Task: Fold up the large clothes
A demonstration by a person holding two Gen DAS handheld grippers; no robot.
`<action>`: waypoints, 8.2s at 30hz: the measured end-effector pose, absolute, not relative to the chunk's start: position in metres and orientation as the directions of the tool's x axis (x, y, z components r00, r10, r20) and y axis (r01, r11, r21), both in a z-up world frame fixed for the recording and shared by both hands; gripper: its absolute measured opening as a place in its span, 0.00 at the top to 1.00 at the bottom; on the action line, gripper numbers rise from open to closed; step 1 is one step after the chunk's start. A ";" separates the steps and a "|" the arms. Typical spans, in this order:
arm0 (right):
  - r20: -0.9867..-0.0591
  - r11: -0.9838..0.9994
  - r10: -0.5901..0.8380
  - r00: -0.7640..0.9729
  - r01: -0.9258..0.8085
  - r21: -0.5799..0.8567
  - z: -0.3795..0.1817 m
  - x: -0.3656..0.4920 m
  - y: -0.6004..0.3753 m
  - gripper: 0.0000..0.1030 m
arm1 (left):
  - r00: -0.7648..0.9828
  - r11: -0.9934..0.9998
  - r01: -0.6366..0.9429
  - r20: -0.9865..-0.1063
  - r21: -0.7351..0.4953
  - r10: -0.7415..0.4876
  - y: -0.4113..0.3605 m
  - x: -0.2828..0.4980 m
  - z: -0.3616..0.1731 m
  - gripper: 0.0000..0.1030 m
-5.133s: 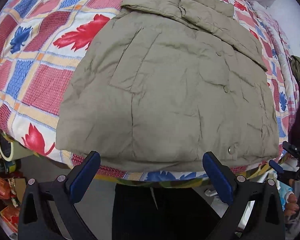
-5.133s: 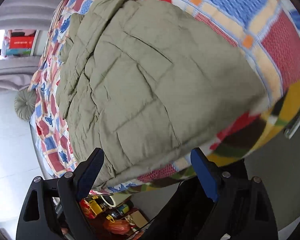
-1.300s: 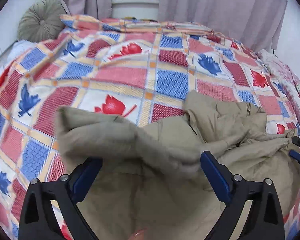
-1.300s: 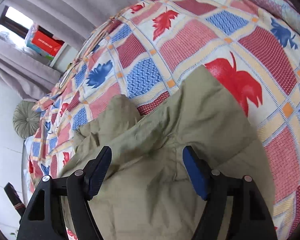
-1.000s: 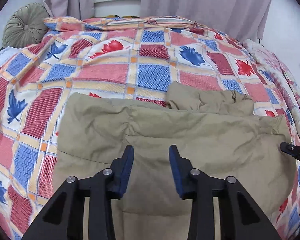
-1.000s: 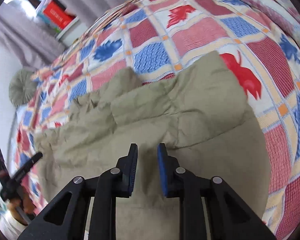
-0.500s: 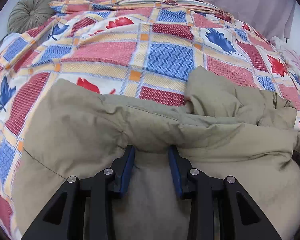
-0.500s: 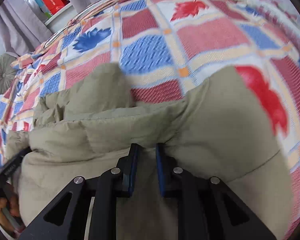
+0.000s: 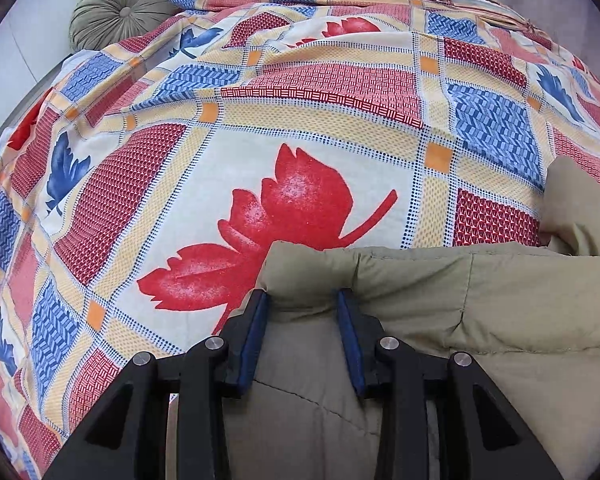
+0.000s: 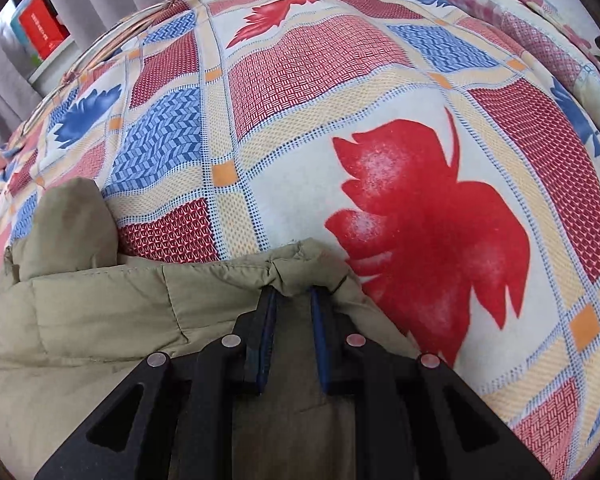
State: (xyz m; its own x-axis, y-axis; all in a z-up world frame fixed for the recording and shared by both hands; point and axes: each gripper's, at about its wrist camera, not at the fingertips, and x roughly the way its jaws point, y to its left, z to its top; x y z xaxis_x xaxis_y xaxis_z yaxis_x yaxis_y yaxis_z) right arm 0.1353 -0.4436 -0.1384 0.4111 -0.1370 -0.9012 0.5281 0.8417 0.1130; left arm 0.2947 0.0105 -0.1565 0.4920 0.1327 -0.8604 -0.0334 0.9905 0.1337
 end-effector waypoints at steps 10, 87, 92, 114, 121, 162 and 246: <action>-0.880 0.828 -0.168 0.444 0.549 0.119 -0.092 0.113 -0.427 0.64 | 0.506 0.992 -0.026 -0.854 0.125 0.121 0.023 0.273 -0.116 0.57; -0.632 0.309 0.460 0.624 0.554 0.773 -0.143 -0.039 -0.362 0.00 | 0.268 0.754 -0.159 -0.762 -0.638 -0.589 0.079 0.131 -0.153 0.00; -0.636 0.325 0.477 0.606 0.551 0.769 -0.155 -0.018 -0.358 0.00 | 0.294 0.764 -0.170 -0.772 -0.622 -0.563 0.071 0.146 -0.161 0.00; -0.625 0.304 0.453 0.635 0.549 0.778 -0.120 -0.048 -0.350 0.76 | 0.385 0.888 0.186 -0.800 -0.421 -0.460 0.061 0.106 -0.077 0.80; -0.640 0.308 0.482 0.598 0.568 0.763 -0.111 -0.103 -0.327 0.76 | 0.338 0.891 0.225 -0.826 -0.395 -0.452 0.089 0.045 -0.065 0.80; -0.860 0.570 0.459 0.225 0.668 0.479 -0.034 -0.206 -0.290 0.53 | 0.150 1.000 -0.027 -0.989 0.002 0.006 0.178 -0.107 -0.047 0.44; -0.895 0.831 0.204 0.396 0.413 0.372 -0.101 -0.053 -0.202 0.83 | -0.226 0.683 0.361 -0.770 -0.636 -0.597 0.092 0.010 -0.030 0.74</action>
State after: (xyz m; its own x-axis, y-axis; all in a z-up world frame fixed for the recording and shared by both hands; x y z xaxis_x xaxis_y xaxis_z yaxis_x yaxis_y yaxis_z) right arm -0.0527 -0.2022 -0.1006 0.3957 0.2043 -0.8954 0.4130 0.8312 0.3722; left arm 0.0096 0.0918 -0.0297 -0.2261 -0.5971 -0.7697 0.3609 0.6825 -0.6355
